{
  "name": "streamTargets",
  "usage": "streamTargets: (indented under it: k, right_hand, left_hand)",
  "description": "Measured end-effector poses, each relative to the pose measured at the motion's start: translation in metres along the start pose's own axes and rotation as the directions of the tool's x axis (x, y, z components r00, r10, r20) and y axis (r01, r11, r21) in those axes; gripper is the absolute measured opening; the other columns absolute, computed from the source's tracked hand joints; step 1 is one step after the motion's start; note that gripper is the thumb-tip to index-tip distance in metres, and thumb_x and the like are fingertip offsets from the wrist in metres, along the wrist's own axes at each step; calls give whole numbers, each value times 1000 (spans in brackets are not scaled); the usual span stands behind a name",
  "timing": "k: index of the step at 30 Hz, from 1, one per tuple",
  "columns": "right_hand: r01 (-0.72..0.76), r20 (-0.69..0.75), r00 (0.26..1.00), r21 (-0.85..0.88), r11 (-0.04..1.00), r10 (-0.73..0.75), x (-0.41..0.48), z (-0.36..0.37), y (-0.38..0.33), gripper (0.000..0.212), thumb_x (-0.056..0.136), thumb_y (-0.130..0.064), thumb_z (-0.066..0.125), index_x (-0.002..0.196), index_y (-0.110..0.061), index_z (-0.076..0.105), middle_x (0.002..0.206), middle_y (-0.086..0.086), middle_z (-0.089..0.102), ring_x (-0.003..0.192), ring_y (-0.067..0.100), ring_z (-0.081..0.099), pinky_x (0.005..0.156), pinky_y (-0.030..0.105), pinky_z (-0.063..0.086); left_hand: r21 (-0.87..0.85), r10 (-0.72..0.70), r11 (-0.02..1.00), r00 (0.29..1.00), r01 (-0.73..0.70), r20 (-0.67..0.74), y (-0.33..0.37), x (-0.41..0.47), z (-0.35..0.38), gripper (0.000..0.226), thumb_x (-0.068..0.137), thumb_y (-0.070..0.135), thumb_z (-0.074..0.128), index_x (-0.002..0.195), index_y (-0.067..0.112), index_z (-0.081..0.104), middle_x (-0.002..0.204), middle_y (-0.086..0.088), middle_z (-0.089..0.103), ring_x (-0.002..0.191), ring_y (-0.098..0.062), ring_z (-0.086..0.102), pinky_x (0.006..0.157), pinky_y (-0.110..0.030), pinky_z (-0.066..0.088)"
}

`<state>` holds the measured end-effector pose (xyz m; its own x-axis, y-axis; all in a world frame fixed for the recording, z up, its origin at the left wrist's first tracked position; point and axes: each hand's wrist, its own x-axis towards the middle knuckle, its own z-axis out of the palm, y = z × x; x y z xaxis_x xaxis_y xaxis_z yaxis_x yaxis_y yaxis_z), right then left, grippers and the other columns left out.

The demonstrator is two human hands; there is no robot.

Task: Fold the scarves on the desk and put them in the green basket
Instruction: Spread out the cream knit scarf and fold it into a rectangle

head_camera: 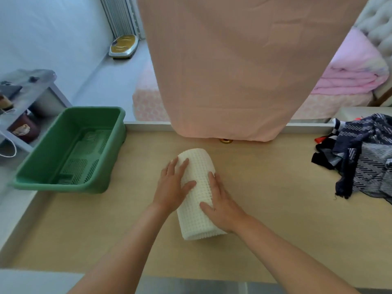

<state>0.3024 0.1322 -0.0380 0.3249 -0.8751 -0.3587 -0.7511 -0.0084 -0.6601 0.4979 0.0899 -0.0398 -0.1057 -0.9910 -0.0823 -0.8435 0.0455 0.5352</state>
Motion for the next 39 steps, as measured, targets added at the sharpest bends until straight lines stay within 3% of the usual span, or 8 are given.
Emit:
streamTargets:
  k: [5,13,17,20,22,26,32,39]
  right_hand:
    - [-73,34,997,155,985,68,35,45,-58,83,95,-57,44,144,-56,-23,161,-10,-25,152,18,1,121,44,18]
    - [-100,-34,993,306,947,116,63,70,-93,83,89,-56,54,137,-72,-13,162,-12,-9,149,21,13,119,52,24]
    - [-89,-79,987,442,893,137,69,77,-94,81,93,-46,56,147,-61,-2,159,-11,9,142,15,25,114,37,29]
    - [-48,-131,981,541,840,140,74,81,-90,77,89,-59,55,150,-56,8,159,-11,16,142,11,27,116,38,29]
    - [-40,-114,983,647,762,147,78,80,-89,77,87,-61,57,149,-56,11,158,-10,25,138,9,36,112,40,39]
    - [3,-113,985,770,639,131,77,73,-104,72,96,-36,59,154,-45,16,148,-14,38,120,-1,50,86,21,49]
    - [234,-296,955,745,624,-3,91,48,-175,73,86,-42,65,148,-50,27,147,-17,43,126,5,52,99,39,52]
    - [356,-356,925,695,625,-131,144,52,-297,67,82,-52,64,136,-69,29,141,-10,43,121,18,56,91,46,56]
  left_hand:
    - [-394,-266,888,964,237,-20,-56,-11,-30,83,90,50,61,155,31,14,153,-3,29,138,-19,33,108,-41,34]
    - [-485,-325,799,934,355,148,-107,-21,-53,98,80,66,63,154,39,4,155,1,26,135,-22,39,104,-43,40]
    - [-589,-331,712,923,382,199,-108,-17,-42,102,73,73,64,151,49,2,155,2,28,131,-19,41,107,-46,40]
    - [-624,-350,675,916,393,197,-101,-14,-38,103,68,75,65,148,55,3,152,3,30,126,-18,45,104,-49,44]
    - [-617,-357,684,917,388,181,-96,-13,-40,100,68,75,65,147,56,6,150,4,32,124,-18,47,103,-49,45]
    - [-620,-337,701,930,353,149,-88,-6,-59,86,69,74,64,142,60,21,144,6,40,118,-16,52,98,-49,49]
    - [-723,-238,664,970,191,38,-89,0,-139,79,77,65,66,145,50,28,139,10,47,116,-11,56,95,-43,52]
    - [-747,-210,661,973,68,-97,-144,13,-266,68,83,61,64,142,52,31,129,14,55,108,-14,63,87,-41,55]
